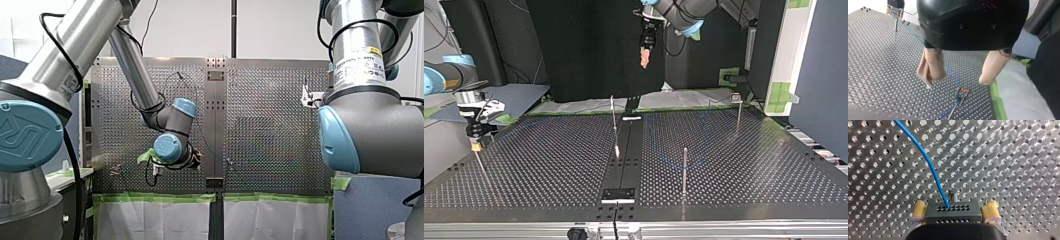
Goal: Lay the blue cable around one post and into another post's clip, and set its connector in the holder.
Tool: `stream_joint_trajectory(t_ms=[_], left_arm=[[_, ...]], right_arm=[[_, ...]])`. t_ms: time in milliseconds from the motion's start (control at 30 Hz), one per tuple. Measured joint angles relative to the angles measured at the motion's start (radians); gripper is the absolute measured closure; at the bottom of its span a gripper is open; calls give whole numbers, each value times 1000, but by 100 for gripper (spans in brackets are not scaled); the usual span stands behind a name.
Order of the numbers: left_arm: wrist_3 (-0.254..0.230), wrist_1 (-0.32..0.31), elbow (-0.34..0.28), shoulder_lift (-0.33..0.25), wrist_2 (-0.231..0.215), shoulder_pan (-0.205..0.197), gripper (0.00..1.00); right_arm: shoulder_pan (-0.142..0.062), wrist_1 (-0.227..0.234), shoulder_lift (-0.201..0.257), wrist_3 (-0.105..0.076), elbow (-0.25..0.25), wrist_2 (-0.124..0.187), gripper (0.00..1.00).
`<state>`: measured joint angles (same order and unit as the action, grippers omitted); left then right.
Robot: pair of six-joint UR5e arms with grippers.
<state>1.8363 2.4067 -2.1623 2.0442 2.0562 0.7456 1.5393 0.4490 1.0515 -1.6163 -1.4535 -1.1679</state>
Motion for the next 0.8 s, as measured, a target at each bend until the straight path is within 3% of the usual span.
stream_joint_trajectory(t_ms=[267,567,800], left_arm=[[-74,-80,0,0,13,-13,0],[-99,-171,0,1,29,-23,0],[-132,-241,0,0,82,-28,0]], right_arm=[[0,0,0,0,0,0,0],[0,0,0,0,0,0,0],[0,0,0,0,0,0,0]])
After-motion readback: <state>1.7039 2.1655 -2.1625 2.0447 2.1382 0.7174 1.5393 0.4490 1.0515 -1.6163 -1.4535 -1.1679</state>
